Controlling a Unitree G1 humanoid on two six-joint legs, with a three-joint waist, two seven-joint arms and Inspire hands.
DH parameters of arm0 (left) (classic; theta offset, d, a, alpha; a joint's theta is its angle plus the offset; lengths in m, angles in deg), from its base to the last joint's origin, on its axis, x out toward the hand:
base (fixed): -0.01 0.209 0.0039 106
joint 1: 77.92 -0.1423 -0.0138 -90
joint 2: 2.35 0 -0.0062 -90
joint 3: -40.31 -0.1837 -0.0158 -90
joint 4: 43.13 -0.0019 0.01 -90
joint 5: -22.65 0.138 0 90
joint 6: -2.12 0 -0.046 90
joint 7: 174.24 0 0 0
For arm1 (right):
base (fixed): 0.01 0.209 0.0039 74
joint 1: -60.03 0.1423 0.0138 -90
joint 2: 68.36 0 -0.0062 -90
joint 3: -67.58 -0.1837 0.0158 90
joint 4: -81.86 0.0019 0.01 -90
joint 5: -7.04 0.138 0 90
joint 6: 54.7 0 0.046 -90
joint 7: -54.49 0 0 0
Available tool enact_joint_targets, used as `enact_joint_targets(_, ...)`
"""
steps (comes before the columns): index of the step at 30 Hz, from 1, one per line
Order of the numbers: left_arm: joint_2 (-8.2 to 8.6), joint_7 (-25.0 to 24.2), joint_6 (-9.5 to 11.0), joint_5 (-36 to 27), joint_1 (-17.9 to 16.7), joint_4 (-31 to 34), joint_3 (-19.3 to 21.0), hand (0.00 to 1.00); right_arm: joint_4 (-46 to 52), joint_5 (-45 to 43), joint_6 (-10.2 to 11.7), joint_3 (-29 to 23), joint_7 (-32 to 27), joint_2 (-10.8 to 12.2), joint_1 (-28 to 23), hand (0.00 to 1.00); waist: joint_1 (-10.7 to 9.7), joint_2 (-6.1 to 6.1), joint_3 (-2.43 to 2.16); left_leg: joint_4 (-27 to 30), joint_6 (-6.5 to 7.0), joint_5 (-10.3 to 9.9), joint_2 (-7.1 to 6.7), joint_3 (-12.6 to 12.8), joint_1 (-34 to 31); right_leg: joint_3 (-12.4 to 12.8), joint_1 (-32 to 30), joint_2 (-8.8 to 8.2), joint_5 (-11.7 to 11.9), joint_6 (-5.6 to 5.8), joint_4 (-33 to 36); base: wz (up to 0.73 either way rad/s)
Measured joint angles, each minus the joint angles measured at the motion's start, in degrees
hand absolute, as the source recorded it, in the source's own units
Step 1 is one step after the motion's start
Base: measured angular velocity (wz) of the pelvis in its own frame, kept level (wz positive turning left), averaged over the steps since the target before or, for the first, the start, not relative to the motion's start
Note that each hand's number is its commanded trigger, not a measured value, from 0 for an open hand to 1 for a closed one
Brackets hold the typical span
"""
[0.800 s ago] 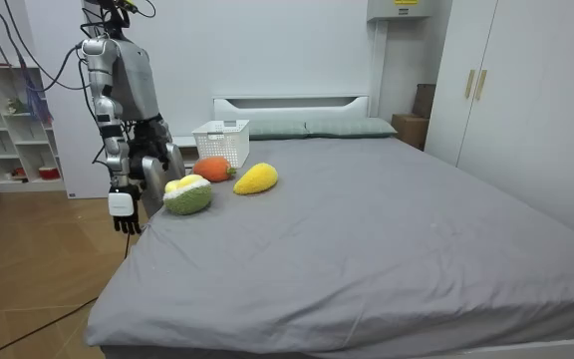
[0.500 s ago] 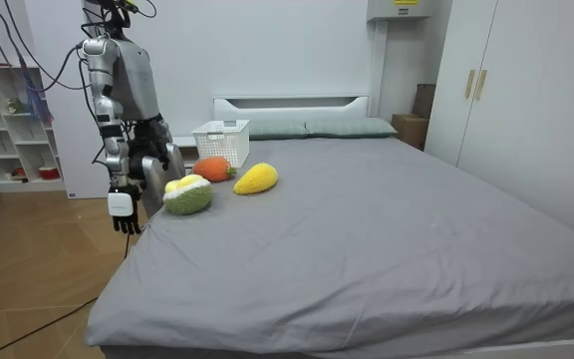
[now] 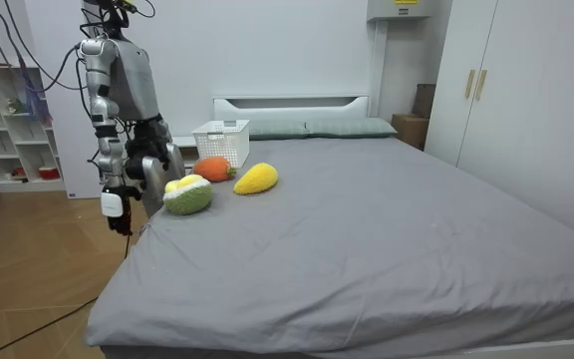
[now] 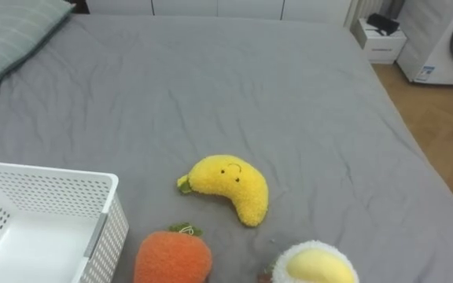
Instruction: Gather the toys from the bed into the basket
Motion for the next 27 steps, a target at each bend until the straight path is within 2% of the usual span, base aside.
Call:
enact_joint_targets(2, -0.36, 0.0, 0.0, 0.1, -0.3, 0.0, 0.4, 0.00, 0.0, 3.2, -0.1, -3.2, 0.0, -0.4, -0.2, 0.00, -1.0, -0.57, -0.08, -0.1, 0.00, 0.0, 0.00, 0.0, 0.0, 0.2, 0.0, 0.02, 0.0, -0.01, 0.0, -0.05)
enact_joint_targets(4, -1.19, 0.0, 0.3, 0.0, -0.4, 1.2, 2.9, 0.00, 0.7, 9.6, -0.1, -9.0, -0.4, -1.7, 0.2, 0.00, -1.8, -1.15, 0.03, -0.2, 0.00, 0.0, 0.01, 0.2, 0.0, 0.4, -0.2, 0.07, 0.1, -0.03, 0.0, -0.06)
enact_joint_targets(7, -2.56, 0.0, 1.9, 0.1, -0.2, 2.4, 5.8, 0.00, 4.3, 13.6, 0.9, -13.3, -2.3, -4.1, 1.3, 0.00, -1.9, -1.84, 0.06, -0.3, 0.00, 0.0, 0.22, 1.5, 0.1, 0.9, -0.7, 0.12, 0.4, -0.13, 0.0, -0.15)
enact_joint_targets(10, -3.42, 0.0, 2.1, -1.0, -0.3, 3.2, 6.1, 0.00, 12.1, 17.5, 1.7, -15.5, -5.6, -5.9, 2.7, 0.00, -2.1, -2.14, 0.00, -0.6, 0.01, 0.0, 0.24, 2.0, -0.3, 0.9, -1.3, 0.17, 0.6, -0.14, 0.1, -0.14)
enact_joint_targets(12, -3.41, 0.0, 2.1, -2.1, -0.5, 3.2, 5.6, 0.00, 16.7, 19.2, 3.0, -15.7, -6.6, -6.1, 3.7, 0.00, -2.2, -2.38, -0.01, -0.5, -0.02, 0.1, 0.34, 2.3, -0.7, 1.0, -1.8, 0.19, 0.8, -0.19, 0.1, -0.03)
enact_joint_targets(15, -3.39, 0.0, 2.6, -3.9, -0.4, 3.4, 5.5, 0.00, 24.5, 20.1, 3.2, -15.7, -7.2, -6.1, 5.3, 0.00, -2.2, -2.83, -0.19, -0.2, -0.07, 0.1, 0.43, 2.4, -1.2, 0.9, -2.5, 0.26, 0.9, -0.19, 0.1, 0.02)
enact_joint_targets(16, -3.39, 0.0, 2.6, -4.2, -0.5, 4.1, 5.4, 0.00, 29.0, 20.1, 3.3, -15.6, -7.5, -6.0, 5.5, 0.00, -2.2, -2.83, -0.34, -0.2, -0.07, 0.1, 0.44, 2.3, -1.3, 0.9, -2.7, 0.30, 0.9, -0.19, 0.0, 0.00)
enact_joint_targets(17, -3.40, 0.0, 2.6, -4.4, -0.6, 4.4, 5.2, 0.00, 31.1, 20.0, 3.3, -15.4, -7.7, -6.0, 5.5, 0.00, -2.1, -2.86, -0.27, -0.2, -0.07, 0.1, 0.44, 2.3, -1.4, 0.9, -2.7, 0.37, 0.9, -0.19, 0.0, 0.00)
enact_joint_targets(19, -3.57, 0.1, 2.8, -4.6, -0.6, 4.5, 4.6, 0.00, 38.1, 19.9, 4.6, -13.8, -7.8, -6.0, 5.4, 0.00, -1.9, -2.69, -0.40, -0.2, -0.09, 0.1, 0.52, 2.4, -1.7, 0.9, -2.8, 0.55, 1.0, -0.24, 0.0, 0.04)
enact_joint_targets(24, -3.54, 0.5, 4.5, -6.6, -1.6, 4.4, 3.7, 0.00, 45.9, 16.7, 5.6, -10.6, -5.3, -5.7, 5.5, 0.00, -1.7, -2.82, -0.22, -0.2, -0.14, 0.1, 0.58, 2.4, -1.9, 1.6, -2.9, 0.59, 1.0, -0.26, 0.0, 0.00)
enact_joint_targets(27, -3.55, 1.4, 4.6, -6.5, -1.8, 4.4, 2.6, 0.00, 49.5, 16.6, 5.6, -7.8, -3.4, -5.6, 5.1, 0.00, -1.3, -2.70, -0.22, -0.2, -0.15, 0.1, 0.60, 2.6, -1.9, 1.7, -2.9, 0.58, 1.1, -0.26, 0.1, -0.05)
